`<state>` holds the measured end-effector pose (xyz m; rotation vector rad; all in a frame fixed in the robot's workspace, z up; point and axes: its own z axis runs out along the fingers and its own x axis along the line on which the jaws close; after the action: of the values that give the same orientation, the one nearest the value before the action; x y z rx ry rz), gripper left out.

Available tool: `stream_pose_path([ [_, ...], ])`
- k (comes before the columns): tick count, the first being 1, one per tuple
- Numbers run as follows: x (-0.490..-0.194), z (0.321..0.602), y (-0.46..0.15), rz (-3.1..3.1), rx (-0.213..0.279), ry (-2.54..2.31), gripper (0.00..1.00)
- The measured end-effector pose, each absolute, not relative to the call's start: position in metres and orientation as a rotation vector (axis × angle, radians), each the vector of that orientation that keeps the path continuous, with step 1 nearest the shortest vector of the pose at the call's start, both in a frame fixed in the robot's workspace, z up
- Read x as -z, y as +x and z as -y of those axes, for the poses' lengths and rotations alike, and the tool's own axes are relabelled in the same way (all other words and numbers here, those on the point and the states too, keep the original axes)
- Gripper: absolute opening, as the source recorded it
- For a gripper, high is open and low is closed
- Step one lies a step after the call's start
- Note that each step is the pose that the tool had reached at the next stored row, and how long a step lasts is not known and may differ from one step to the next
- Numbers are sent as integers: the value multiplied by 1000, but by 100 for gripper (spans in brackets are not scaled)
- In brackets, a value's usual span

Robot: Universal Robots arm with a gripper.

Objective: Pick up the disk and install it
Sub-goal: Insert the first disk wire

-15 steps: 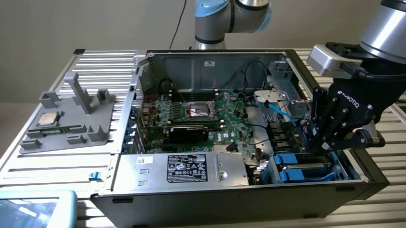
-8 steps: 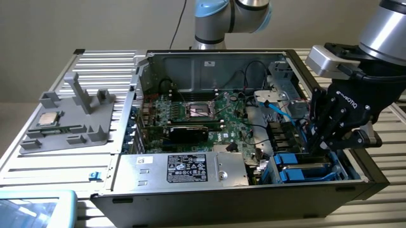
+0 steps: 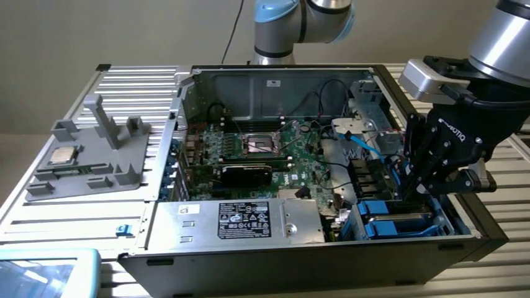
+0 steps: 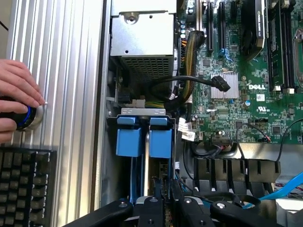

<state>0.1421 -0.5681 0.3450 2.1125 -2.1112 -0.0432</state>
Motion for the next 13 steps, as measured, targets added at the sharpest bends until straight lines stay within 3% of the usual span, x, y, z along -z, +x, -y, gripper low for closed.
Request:
stream_pose_path([
  [13,-342,570,142,2111,43,2113,17],
])
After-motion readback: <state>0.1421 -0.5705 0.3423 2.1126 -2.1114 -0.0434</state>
